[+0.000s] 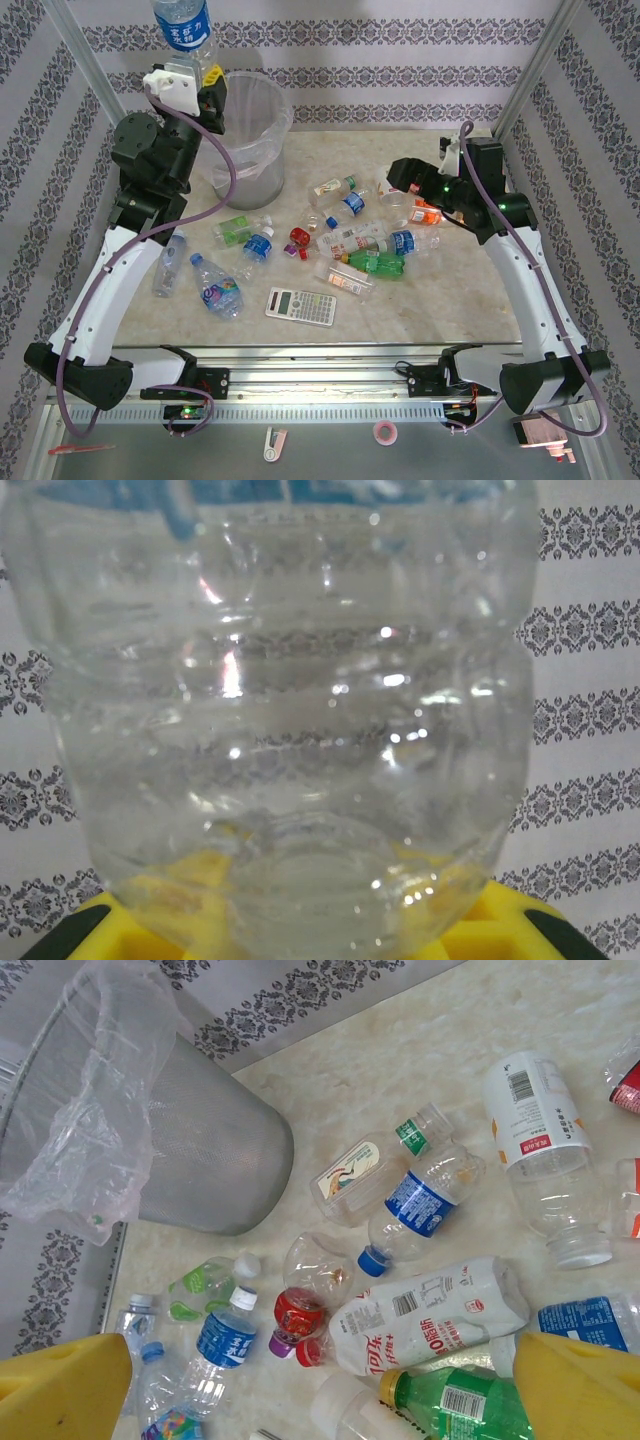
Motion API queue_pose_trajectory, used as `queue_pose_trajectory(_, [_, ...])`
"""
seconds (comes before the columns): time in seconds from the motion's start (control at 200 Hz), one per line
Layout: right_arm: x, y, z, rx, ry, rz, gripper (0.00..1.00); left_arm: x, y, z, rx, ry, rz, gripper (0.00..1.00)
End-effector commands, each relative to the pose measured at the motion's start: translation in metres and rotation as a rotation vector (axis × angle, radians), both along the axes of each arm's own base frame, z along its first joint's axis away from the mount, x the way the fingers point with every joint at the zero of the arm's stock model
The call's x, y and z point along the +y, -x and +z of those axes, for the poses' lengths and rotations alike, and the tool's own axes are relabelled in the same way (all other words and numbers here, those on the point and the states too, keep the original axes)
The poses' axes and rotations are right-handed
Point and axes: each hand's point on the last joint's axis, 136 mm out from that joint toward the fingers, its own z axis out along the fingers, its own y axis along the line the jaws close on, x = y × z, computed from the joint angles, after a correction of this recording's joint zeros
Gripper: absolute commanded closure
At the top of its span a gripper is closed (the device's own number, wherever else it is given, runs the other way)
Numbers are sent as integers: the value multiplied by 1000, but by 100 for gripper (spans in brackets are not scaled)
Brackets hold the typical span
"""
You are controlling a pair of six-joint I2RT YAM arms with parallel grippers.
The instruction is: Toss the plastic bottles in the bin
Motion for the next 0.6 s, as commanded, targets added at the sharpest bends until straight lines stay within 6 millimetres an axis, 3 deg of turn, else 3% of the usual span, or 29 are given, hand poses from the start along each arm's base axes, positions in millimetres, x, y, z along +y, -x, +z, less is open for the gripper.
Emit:
queue_pose_trajectory(0.0, [-1, -1, 9, -21, -4, 14, 2, 4, -11, 4, 22, -9, 22, 100])
queue_pose_trajectory(0.135, [-3, 0, 7, -13, -8, 10, 2, 6, -50, -43, 284, 17, 19, 100])
queue_pose_trajectory(0.245, [-6, 0, 7, -7, -11, 7, 2, 0, -79, -105, 531, 54, -44, 100])
queue_pose_trajectory(0.305, [-7, 2, 6, -1, -12, 8, 2, 2, -94, -145, 689, 105, -61, 92])
queue_pose_trajectory(0.39, [-9, 5, 7, 1, -11, 12, 2, 6, -109, -180, 856, 179, -78, 87])
queue_pose_trajectory(0.43, [-10, 6, 7, 1, -11, 14, 2, 7, -115, -191, 910, 195, -71, 75])
queue_pose_trajectory(0.48, [-11, 8, 7, 4, -11, 13, 2, 9, -121, -195, 944, 206, -49, 46])
queue_pose_trajectory(0.555, [-11, 10, 8, 3, -17, 19, 2, 11, -127, -181, 918, 235, -36, 3])
queue_pose_trajectory(0.595, [-11, 11, 8, 4, -20, 21, 2, 12, -127, -168, 886, 252, -34, 0])
